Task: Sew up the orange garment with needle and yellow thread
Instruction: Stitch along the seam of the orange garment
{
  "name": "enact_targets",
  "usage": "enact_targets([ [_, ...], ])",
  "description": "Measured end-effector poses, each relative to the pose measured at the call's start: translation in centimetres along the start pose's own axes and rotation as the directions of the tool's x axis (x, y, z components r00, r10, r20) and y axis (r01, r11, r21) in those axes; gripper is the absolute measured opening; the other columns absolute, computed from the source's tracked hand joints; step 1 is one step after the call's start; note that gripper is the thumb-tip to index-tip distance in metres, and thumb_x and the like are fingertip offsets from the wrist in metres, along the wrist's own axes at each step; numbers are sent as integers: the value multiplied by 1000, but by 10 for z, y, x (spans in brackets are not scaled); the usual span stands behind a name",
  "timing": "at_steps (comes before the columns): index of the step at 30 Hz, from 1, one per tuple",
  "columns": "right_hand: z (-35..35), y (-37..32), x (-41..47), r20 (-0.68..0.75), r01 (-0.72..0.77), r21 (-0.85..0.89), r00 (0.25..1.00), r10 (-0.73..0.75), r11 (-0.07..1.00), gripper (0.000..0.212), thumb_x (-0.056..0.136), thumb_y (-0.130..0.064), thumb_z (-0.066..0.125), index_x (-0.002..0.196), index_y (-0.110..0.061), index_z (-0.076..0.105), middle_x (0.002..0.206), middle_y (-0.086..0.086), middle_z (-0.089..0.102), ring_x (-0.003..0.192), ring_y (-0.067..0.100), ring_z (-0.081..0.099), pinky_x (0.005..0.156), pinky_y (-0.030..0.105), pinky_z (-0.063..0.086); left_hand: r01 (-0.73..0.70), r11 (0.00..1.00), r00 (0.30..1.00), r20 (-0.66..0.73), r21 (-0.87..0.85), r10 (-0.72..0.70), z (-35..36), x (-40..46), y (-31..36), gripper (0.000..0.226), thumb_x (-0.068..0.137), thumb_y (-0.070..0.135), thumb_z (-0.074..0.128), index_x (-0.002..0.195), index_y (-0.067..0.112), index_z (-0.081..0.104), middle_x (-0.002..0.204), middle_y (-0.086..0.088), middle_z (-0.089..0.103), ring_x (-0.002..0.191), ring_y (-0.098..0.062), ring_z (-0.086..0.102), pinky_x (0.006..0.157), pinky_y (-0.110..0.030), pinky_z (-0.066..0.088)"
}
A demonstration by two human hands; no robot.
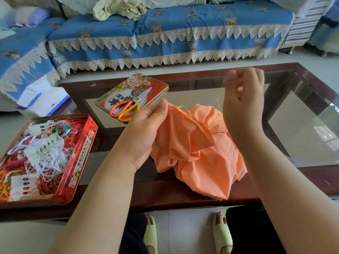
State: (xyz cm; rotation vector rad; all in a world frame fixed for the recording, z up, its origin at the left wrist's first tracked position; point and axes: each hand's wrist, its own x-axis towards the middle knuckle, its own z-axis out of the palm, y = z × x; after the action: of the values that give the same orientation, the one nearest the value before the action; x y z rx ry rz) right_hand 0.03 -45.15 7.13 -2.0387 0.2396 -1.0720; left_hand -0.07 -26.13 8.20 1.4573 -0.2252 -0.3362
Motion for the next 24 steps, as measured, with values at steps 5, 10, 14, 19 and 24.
enact_targets([
  [5, 1, -42, -41, 244, 107, 69, 962, -121, 992, 20, 101, -30, 38, 92, -16, 48, 71, -6, 60, 65, 16, 58, 60, 37, 45, 22, 995, 1000, 11, -97, -21, 9, -1, 0, 37, 85, 41, 50, 89, 9, 68, 89, -8, 72, 87, -18, 68, 81, -33, 57],
  [10, 8, -36, -44, 238, 152, 24, 959, -153, 988, 22, 99, -28, 42, 95, -9, 53, 65, -2, 56, 55, 16, 47, 50, 37, 35, 44, 996, 999, 33, -73, -41, 13, -3, -1, 39, 82, 43, 54, 92, 9, 69, 95, -13, 73, 93, -22, 69, 84, -36, 58],
  [14, 6, -36, -44, 265, 66, 124, 959, -97, 990, 17, 98, -25, 48, 95, -10, 55, 69, -4, 58, 71, 14, 51, 59, 35, 39, -1, 1000, 1000, 29, -13, 2, 15, -4, -1, 25, 69, 31, 70, 88, 15, 71, 90, -6, 75, 90, -20, 72, 76, -33, 58],
  [19, 2, -33, -40, 280, -15, 186, 959, -38, 982, 12, 97, -24, 52, 93, -15, 60, 77, -15, 61, 75, 1, 56, 64, 15, 42, -62, 998, 996, -68, 6, 62, 13, -2, -2, 9, 66, 28, 75, 74, 25, 77, 85, -4, 75, 85, -20, 72, 75, -34, 55],
  [24, -13, -37, -36, 236, 118, 196, 958, -164, 973, 21, 94, -33, 50, 87, -18, 62, 73, -8, 63, 72, 9, 57, 60, 19, 42, -83, 996, 979, -186, 23, 86, 10, -1, -2, 20, 67, 33, 77, 81, 20, 74, 89, -7, 75, 91, -25, 70, 83, -41, 56],
])
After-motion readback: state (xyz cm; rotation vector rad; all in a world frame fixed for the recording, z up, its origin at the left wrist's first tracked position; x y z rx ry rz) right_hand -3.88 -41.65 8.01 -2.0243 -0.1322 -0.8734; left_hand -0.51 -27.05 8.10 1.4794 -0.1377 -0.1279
